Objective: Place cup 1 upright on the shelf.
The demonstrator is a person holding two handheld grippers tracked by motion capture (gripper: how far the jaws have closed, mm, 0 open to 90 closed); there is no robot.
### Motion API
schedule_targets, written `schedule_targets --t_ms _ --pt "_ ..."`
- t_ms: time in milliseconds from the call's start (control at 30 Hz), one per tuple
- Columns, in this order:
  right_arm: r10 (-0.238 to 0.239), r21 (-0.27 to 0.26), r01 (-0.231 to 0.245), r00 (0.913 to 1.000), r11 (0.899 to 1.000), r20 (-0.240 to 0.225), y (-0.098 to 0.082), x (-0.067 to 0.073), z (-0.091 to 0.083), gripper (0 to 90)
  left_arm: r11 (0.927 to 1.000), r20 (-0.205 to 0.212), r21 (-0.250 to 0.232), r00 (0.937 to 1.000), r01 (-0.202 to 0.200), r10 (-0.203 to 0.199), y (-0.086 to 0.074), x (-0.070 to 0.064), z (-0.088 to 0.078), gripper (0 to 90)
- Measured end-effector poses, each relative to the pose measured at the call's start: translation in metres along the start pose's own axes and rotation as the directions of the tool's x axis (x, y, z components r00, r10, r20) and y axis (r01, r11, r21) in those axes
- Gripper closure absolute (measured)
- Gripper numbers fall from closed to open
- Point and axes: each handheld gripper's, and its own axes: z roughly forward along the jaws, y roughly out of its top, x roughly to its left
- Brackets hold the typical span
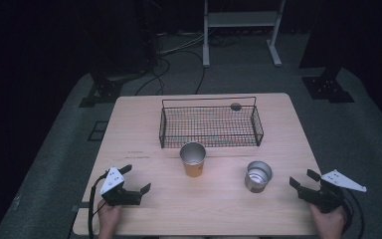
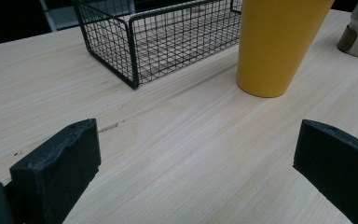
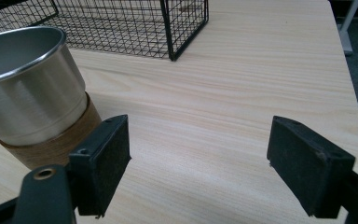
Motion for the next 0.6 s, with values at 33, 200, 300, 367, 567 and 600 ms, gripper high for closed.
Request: schedule_targets --t_ms 33,200,300,367,567,600 --pt "0.000 0.000 0.000 1.0000 1.000 0.000 0.000 0.000 0.000 20.1 1.0000 0.000 0.000 1.0000 0.000 0.000 0.000 0.000 0.000 0.0" --pt "-0.014 -0.006 0.014 0.9999 1.000 -0.010 0.001 0.003 -0.001 19.4 1.0000 0.002 -0.001 1.0000 -0.003 0.003 0.000 0.000 0.000 0.0" --pt "-0.021 0.000 0.021 0.9997 1.000 -0.015 0.002 0.005 0.000 18.9 1.0000 0.002 -0.003 1.0000 -0.001 0.001 0.000 0.000 0.000 0.0" --pt "-0.027 0.005 0.027 0.9993 1.000 -0.024 0.003 0.006 0.000 18.1 1.0000 0.003 -0.002 1.0000 -0.004 0.004 0.000 0.000 -0.001 0.0" --pt "-0.056 -0.001 0.056 0.9971 0.998 -0.052 0.006 0.011 -0.005 17.4 1.0000 0.005 -0.003 1.0000 -0.007 0.007 0.000 -0.001 -0.001 0.0" --pt "-0.056 0.010 0.057 0.9965 0.998 -0.063 0.005 0.013 -0.006 16.4 1.0000 0.005 -0.003 1.0000 -0.007 0.007 0.000 -0.001 -0.001 0.0"
